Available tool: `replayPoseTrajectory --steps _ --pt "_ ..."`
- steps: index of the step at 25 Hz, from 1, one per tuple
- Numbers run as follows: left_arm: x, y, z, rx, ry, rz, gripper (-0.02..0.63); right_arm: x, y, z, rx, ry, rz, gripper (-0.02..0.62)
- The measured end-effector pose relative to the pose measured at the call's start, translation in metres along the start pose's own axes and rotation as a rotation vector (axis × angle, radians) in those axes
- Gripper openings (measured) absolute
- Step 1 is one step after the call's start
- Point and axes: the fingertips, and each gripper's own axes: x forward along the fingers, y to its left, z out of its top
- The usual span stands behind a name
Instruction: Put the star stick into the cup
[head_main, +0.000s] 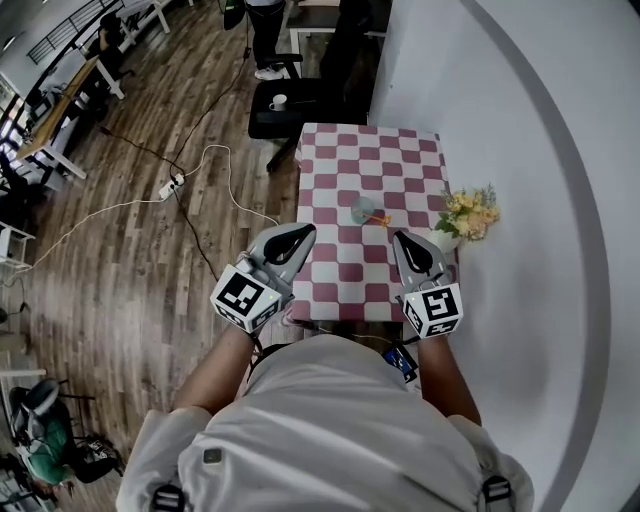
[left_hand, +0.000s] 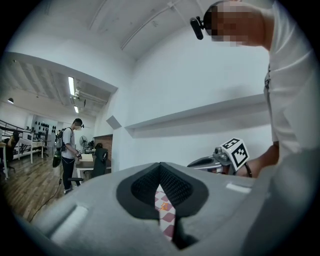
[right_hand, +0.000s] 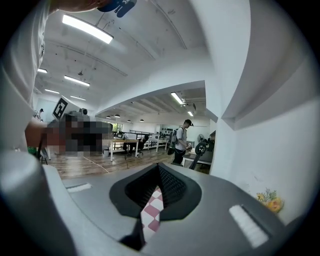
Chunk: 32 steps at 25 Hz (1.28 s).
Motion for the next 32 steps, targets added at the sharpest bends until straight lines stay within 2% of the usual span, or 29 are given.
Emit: replayPoseTrajectory --steps 9,16,26,32 --pt "-0.067 0.004 -0.015 -0.027 0.021 -0.064 0.002 -0.019 0.063 0.000 0.035 0.012 -0.066 0.009" --pt "-0.121 -0.009 -0.020 -0.015 0.008 -0.120 0.001 -0.045 0.128 0.004 0.027 0.011 -0.097 0.009" --pt "-0.195 -0.024 -0.031 -0.031 0.007 -0.131 0.002 -0.073 0.212 0.015 0.019 -0.025 -0.094 0.009" --pt "-0.221 -0.026 -0.034 -0.040 0.009 -0.124 0.002 -0.078 0.238 0.018 0.009 -0.021 -0.081 0.011"
